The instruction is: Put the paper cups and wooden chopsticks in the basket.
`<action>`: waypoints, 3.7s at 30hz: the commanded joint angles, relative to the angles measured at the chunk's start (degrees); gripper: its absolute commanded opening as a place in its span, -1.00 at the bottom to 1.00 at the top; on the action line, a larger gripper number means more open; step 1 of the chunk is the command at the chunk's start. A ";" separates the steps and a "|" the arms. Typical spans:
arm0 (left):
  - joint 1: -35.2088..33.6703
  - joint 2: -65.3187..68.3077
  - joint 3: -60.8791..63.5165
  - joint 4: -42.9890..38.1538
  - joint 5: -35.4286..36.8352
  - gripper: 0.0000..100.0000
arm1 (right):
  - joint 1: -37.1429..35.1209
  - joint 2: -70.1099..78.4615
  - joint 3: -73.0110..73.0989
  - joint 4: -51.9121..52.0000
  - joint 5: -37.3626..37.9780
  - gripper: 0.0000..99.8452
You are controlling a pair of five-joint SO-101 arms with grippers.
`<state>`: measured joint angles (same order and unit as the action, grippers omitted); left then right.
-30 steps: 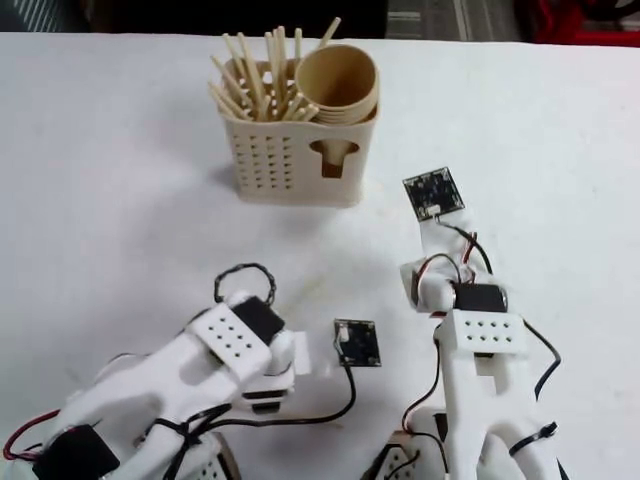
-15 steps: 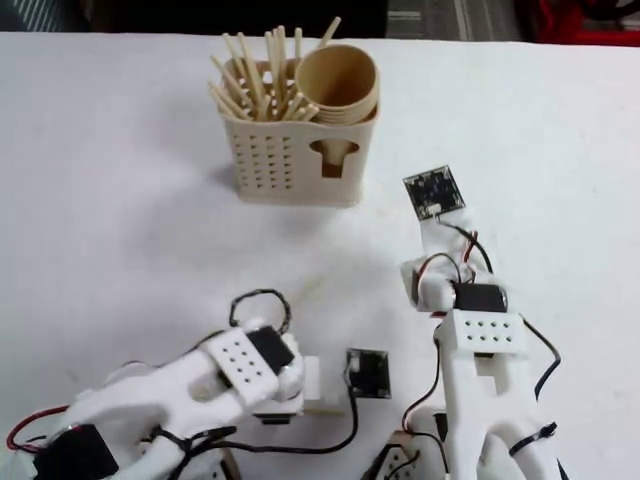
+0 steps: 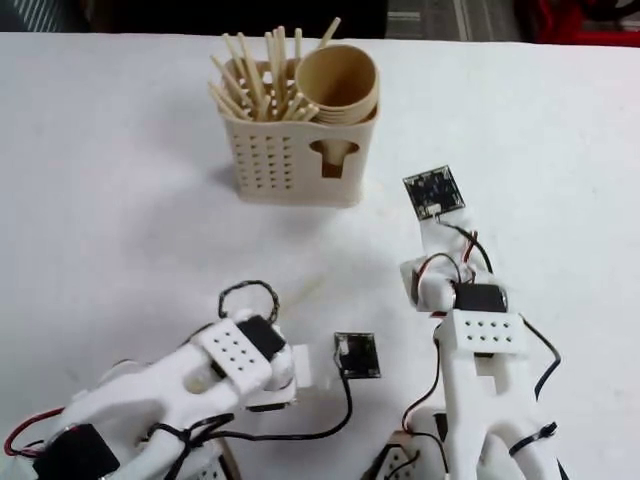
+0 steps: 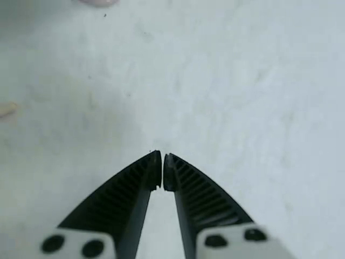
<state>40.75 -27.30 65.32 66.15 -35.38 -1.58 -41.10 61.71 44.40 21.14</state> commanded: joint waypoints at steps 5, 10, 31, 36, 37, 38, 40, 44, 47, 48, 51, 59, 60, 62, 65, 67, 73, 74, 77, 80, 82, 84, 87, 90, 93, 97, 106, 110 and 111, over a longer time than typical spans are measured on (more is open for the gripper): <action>-4.00 -0.13 -15.21 13.10 -0.09 -0.95 | 0.75 -1.19 -0.44 -0.84 -0.53 -0.95; -9.45 -0.13 -24.44 16.88 -0.09 -0.95 | 0.84 -1.19 -0.44 -0.84 -0.53 -0.95; -21.58 0.31 -76.48 6.33 16.35 -0.95 | 0.57 -1.19 -0.44 -0.92 -0.53 -0.95; -23.96 0.40 -77.71 -6.95 21.01 -0.95 | 0.57 -1.19 -0.44 -0.92 -0.53 -0.95; -23.96 0.40 -77.71 -9.85 21.45 -0.95 | 0.57 -1.19 -0.44 -0.92 -0.44 -0.95; -23.78 0.48 -77.71 -12.92 21.54 -0.95 | 0.57 -1.19 -0.44 -0.92 -0.44 -0.95; -23.52 1.36 -77.80 -18.55 21.54 -0.95 | 0.57 -1.19 -0.44 -0.92 -0.35 -0.95; -23.87 6.29 -77.98 -27.25 21.54 -0.95 | 0.57 -1.19 -0.44 -0.92 -0.35 -0.95; -24.04 11.38 -78.24 -30.15 21.54 -0.95 | 0.57 -1.19 -0.44 -0.92 -0.26 -0.95; -24.13 12.88 -78.24 -31.03 21.54 -0.95 | 0.57 -1.19 -0.44 -0.92 -0.18 -0.95; -24.22 16.48 -78.24 -34.20 21.54 -0.95 | 0.48 -1.19 -0.44 -0.92 -0.09 -0.95; -27.65 20.97 -77.80 -35.52 21.63 -0.82 | 0.48 -1.19 -0.44 -0.92 -0.09 -0.95; -28.00 20.53 -77.80 -34.11 21.63 -0.78 | 0.48 -1.19 -0.44 -0.92 -0.09 -0.95; -28.18 19.21 -78.33 -29.98 22.33 -0.76 | 0.48 -1.19 -0.44 -0.92 -0.09 -0.95; -28.09 15.60 -77.80 -23.38 22.95 -0.76 | 0.48 -1.19 -0.44 -0.92 -0.09 -0.95; -27.82 13.05 -77.71 -17.14 23.03 -0.76 | 0.48 -1.19 -0.44 -0.92 -0.09 -0.95; -28.09 7.34 -77.71 1.32 22.68 -0.76 | 0.75 -1.19 -0.44 -0.92 -0.35 -0.95; -28.09 6.73 -77.71 4.31 22.68 -0.75 | 0.75 -1.19 -0.44 -0.92 -0.44 -0.95; -27.82 5.93 -77.71 11.96 22.59 -0.75 | 0.84 -1.19 -0.44 -0.92 -0.53 -0.95; -27.65 5.93 -76.13 17.58 22.59 -0.75 | 0.92 -1.19 -0.44 -0.92 -0.53 -0.95; -27.56 5.93 -72.88 18.99 22.59 -0.75 | 1.10 -1.19 -0.44 -0.92 -0.53 -0.95; -27.56 5.93 -67.96 18.73 22.33 -0.75 | 2.24 -1.19 -0.44 -1.01 -0.62 -0.95; -27.12 5.85 -60.04 17.67 18.81 -0.69 | 4.62 -1.27 -0.44 -2.95 -2.64 -0.95; -26.07 5.67 -52.22 15.12 17.85 -0.60 | 6.81 -1.27 -0.44 -4.00 -4.84 -0.95; -24.48 5.93 -45.01 11.52 17.76 -0.56 | 7.43 -1.27 -0.44 -4.26 -5.01 -0.95; -23.52 6.11 -35.34 4.40 15.30 -0.57 | 7.43 -1.27 -0.44 -4.26 -5.01 -0.95; -19.38 8.04 -25.23 -2.99 13.36 -0.56 | 7.25 -1.27 -0.44 -4.26 -4.92 -0.95; -18.59 16.84 -25.85 -6.59 13.10 -0.56 | 7.25 -1.27 -0.44 -4.26 -4.92 -0.95; -18.59 19.38 -26.46 -7.30 13.10 -0.56 | 7.25 -1.27 -0.44 -4.26 -4.92 -0.95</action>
<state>21.32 -12.88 40.35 61.49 -21.58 5.27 -41.10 61.71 40.97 16.57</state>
